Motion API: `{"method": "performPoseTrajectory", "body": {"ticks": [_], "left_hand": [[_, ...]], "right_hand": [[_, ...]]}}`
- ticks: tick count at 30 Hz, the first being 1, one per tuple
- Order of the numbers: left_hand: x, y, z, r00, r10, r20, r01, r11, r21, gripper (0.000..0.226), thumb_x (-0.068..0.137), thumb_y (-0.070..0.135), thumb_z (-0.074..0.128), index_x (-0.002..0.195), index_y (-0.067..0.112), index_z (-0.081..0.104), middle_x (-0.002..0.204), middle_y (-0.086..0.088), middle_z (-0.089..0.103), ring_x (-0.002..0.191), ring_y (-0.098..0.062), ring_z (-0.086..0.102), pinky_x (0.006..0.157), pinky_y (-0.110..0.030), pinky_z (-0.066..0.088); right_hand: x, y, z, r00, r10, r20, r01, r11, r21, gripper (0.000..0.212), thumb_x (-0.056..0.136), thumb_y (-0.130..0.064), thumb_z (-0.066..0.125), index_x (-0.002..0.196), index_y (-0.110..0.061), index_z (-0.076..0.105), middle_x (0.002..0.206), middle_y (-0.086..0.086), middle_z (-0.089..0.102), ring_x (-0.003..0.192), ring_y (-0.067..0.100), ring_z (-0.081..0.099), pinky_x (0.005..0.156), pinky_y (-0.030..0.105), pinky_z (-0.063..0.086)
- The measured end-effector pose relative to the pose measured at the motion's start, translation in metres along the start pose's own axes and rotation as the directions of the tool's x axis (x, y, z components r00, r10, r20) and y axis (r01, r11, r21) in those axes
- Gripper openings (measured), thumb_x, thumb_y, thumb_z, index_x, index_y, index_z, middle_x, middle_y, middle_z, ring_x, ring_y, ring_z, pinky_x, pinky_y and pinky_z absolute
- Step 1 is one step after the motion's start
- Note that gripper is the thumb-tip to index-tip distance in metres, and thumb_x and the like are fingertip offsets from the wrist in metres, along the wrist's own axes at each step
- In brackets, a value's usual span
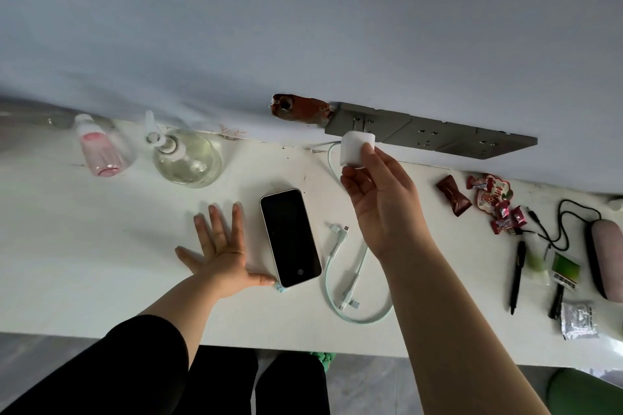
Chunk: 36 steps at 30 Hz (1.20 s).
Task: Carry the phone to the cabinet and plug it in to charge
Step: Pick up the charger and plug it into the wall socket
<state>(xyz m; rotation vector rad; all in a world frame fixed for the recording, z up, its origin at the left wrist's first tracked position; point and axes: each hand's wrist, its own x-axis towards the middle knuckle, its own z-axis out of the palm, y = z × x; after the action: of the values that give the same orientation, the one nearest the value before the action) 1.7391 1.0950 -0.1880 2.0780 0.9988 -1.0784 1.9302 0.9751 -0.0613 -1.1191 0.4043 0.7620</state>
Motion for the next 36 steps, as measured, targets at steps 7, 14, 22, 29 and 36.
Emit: {"method": "performPoseTrajectory", "body": {"ticks": [7,14,22,29,36], "left_hand": [[-0.0001,-0.0012,0.0008,1.000,0.007,0.001,-0.007,1.000,-0.007,0.148,0.039,0.087,0.062,0.115,0.043,-0.058,0.113,0.001,-0.069,0.123,-0.029,-0.051,0.101,-0.077,-0.003],[0.0003,-0.0018,0.0013,1.000,0.015,0.002,-0.015,1.000,-0.011,0.148,0.040,0.087,0.062,0.118,0.043,-0.056,0.115,0.001,-0.068,0.116,-0.029,-0.056,0.100,-0.078,-0.004],[0.0006,-0.0025,0.0022,1.000,0.026,-0.011,-0.026,1.000,-0.012,0.148,0.039,0.088,0.060,0.120,0.042,-0.054,0.124,-0.001,-0.062,0.127,-0.030,-0.048,0.099,-0.078,-0.003],[0.0000,-0.0017,0.0020,1.000,0.024,-0.010,-0.025,1.000,-0.011,0.147,0.041,0.087,0.061,0.120,0.041,-0.055,0.123,-0.001,-0.063,0.123,-0.028,-0.050,0.100,-0.078,-0.003],[-0.0004,-0.0022,0.0031,1.000,0.024,-0.010,-0.024,1.000,-0.013,0.147,0.041,0.086,0.062,0.121,0.041,-0.054,0.123,-0.001,-0.064,0.121,-0.030,-0.053,0.100,-0.077,-0.004]], "right_hand": [[-0.0006,0.0037,0.0014,0.999,-0.044,-0.031,0.045,0.999,0.011,0.009,0.091,-0.014,0.062,0.097,-0.007,0.064,0.066,0.002,0.070,0.060,0.014,0.065,0.066,0.023,0.057],[-0.0034,0.0070,0.0057,0.996,-0.062,-0.058,0.065,0.997,0.041,0.009,0.091,-0.015,0.062,0.096,-0.007,0.063,0.062,0.001,0.068,0.060,0.013,0.064,0.067,0.024,0.056],[-0.0011,0.0006,0.0077,0.997,-0.061,-0.044,0.064,0.995,0.073,0.009,0.090,-0.014,0.063,0.094,-0.006,0.063,0.061,0.002,0.067,0.058,0.012,0.065,0.064,0.022,0.057],[-0.0050,0.0057,0.0072,0.998,-0.050,0.022,0.046,0.986,0.157,0.005,0.088,-0.003,0.064,0.086,-0.006,0.067,0.069,0.003,0.072,0.067,0.013,0.069,0.073,0.023,0.058],[-0.0027,0.0088,0.0078,0.996,-0.084,-0.005,0.084,0.985,0.153,0.017,0.088,-0.003,0.064,0.103,-0.005,0.058,0.069,0.001,0.072,0.068,0.012,0.068,0.074,0.022,0.058]]}}
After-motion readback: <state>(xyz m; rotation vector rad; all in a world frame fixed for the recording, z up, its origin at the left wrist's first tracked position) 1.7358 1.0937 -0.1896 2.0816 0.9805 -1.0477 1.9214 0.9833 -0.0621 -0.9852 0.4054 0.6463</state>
